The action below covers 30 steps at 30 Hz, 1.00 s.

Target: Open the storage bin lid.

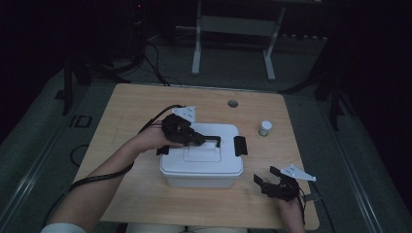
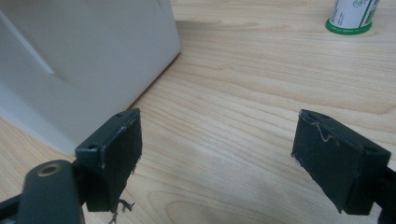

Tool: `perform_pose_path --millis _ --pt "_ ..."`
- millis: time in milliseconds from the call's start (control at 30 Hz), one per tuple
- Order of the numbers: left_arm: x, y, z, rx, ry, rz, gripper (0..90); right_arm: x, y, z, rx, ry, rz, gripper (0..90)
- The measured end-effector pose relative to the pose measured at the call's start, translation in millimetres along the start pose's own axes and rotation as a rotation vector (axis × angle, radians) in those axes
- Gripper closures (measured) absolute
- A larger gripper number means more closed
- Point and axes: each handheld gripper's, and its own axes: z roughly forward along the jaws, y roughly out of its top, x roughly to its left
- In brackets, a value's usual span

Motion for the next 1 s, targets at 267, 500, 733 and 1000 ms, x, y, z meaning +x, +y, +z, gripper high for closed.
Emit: perform_pose_path --millis 267,500,733,1000 --pt "-5.1 3.7 -0.3 0.001 0.007 0.037 83.3 -0.4 -0.2 -0.4 -0.003 0.004 0.003 15.6" --pt "-6.5 8.2 -6.9 -0.017 0.006 0.037 83.3 -2.2 -0.6 -1.3 -0.009 0.007 0.017 15.6" --pt "-7.5 13.0 -23.1 -0.057 0.037 0.034 83.3 -1.5 -0.3 -0.9 -0.006 0.004 0.012 15.6" --pt "-6.1 11.0 -43.3 -0.083 0.082 0.024 83.3 -0.8 0.0 -0.8 -0.007 0.004 0.009 15.6"
